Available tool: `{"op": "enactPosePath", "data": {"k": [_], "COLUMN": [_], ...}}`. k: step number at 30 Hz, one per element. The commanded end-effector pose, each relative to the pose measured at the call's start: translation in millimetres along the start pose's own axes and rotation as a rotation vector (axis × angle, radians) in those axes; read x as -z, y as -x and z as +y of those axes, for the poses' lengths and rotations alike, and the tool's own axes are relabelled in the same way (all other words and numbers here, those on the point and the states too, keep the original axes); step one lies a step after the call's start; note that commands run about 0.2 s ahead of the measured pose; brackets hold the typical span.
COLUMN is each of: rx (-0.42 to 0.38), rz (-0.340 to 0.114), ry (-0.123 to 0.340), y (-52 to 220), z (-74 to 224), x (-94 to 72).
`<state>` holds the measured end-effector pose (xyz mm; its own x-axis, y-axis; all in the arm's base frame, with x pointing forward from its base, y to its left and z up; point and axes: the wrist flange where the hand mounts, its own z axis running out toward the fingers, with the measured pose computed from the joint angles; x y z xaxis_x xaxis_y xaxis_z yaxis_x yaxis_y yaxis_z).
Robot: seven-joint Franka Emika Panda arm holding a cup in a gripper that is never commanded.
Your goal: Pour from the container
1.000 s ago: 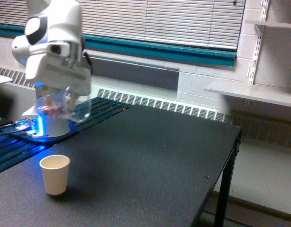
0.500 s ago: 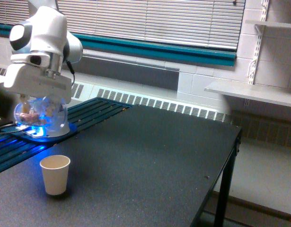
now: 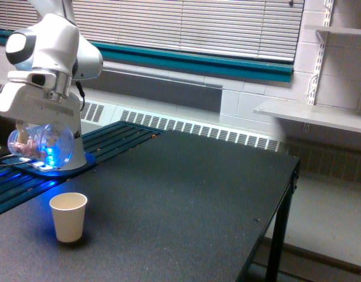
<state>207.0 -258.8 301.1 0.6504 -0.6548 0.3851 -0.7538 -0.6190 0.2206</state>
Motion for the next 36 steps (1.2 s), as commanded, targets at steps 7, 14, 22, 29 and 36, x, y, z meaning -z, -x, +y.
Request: {"op": "enactPosePath", "data": {"k": [7, 14, 22, 29, 36], "rx": [0.028, 0.048, 0.08, 0.1, 0.109], "rz": [-0.024, -0.033, -0.038, -0.039, -0.04], "ry": [0.037, 0.057, 0.08, 0.109, 0.144], "y": [13, 16, 15, 14, 13], "z": [-8, -15, -24, -27, -24], "x": [-9.9, -16.3, -23.0, -30.1, -37.4]}}
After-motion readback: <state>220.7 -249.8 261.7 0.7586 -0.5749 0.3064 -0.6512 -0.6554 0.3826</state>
